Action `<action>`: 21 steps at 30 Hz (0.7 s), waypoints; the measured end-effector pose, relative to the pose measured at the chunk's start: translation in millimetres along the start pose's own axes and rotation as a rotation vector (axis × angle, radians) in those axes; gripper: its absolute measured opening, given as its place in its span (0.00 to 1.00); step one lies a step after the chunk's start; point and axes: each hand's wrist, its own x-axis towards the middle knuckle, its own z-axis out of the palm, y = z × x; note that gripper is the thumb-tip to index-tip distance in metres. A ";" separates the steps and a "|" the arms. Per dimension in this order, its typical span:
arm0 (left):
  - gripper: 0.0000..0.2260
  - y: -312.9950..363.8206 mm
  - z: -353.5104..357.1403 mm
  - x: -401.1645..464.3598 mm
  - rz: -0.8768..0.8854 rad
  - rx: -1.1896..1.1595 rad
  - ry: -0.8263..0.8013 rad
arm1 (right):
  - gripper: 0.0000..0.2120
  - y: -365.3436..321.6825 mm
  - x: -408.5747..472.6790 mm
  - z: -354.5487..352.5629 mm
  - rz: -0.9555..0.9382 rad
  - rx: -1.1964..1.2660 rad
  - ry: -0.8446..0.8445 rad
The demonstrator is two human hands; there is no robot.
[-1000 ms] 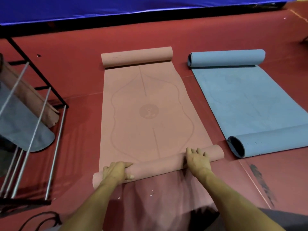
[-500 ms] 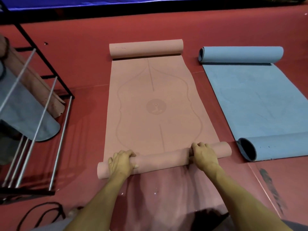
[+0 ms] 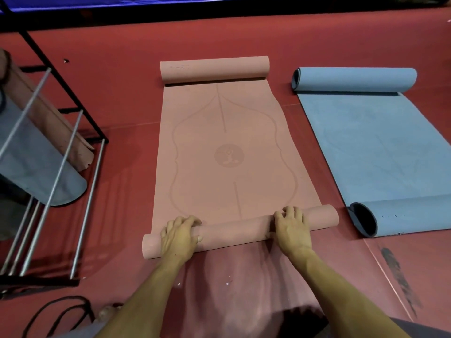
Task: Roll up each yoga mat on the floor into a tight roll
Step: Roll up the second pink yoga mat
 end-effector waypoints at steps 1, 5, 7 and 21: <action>0.16 -0.7 1.3 -0.2 0.016 0.005 0.018 | 0.23 0.1 0.8 -1.2 -0.012 0.006 0.017; 0.13 1.5 -7.1 4.9 0.013 0.023 -0.019 | 0.22 0.3 5.8 -5.0 -0.038 0.063 0.031; 0.15 3.8 -10.8 5.4 -0.002 0.027 -0.065 | 0.22 -0.6 8.8 -7.4 -0.040 0.091 0.028; 0.36 11.7 -6.0 -2.6 -0.006 0.134 -0.168 | 0.41 5.7 -3.2 -1.6 -0.082 0.152 0.008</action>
